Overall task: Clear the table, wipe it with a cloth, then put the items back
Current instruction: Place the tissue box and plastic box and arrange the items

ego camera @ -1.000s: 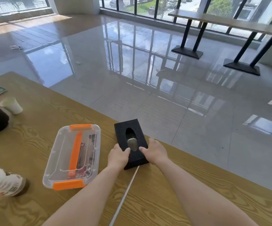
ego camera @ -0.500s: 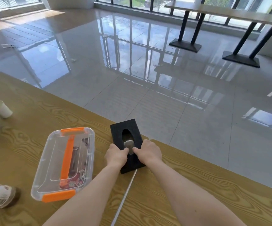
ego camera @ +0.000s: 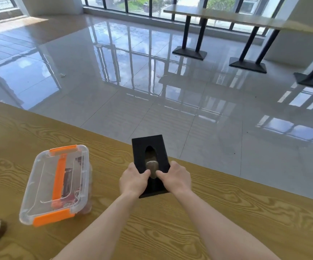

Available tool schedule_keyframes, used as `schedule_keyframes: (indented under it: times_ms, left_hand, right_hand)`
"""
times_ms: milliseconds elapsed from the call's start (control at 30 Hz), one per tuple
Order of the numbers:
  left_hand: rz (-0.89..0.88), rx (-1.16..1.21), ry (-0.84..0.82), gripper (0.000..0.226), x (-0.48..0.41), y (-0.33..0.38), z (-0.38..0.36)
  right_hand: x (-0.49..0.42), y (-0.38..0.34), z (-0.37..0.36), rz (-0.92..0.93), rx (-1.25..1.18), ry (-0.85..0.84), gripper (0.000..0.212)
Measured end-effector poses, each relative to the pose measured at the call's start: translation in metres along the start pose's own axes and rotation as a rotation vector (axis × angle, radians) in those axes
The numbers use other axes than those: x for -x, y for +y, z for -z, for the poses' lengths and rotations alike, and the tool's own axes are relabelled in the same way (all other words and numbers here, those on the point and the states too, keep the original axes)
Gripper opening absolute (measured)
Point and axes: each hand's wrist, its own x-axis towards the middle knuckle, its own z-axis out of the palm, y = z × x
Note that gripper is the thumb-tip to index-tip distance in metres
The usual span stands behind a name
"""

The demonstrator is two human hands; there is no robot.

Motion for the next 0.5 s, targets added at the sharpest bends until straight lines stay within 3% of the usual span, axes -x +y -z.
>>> schedule_keyframes:
  times_ms: [500]
  left_hand:
    - [-0.168,0.008,-0.113,0.04,0.142,0.082,-0.074]
  right_hand:
    - [0.098,0.134,0.111,-0.124,-0.018,0.109,0.041]
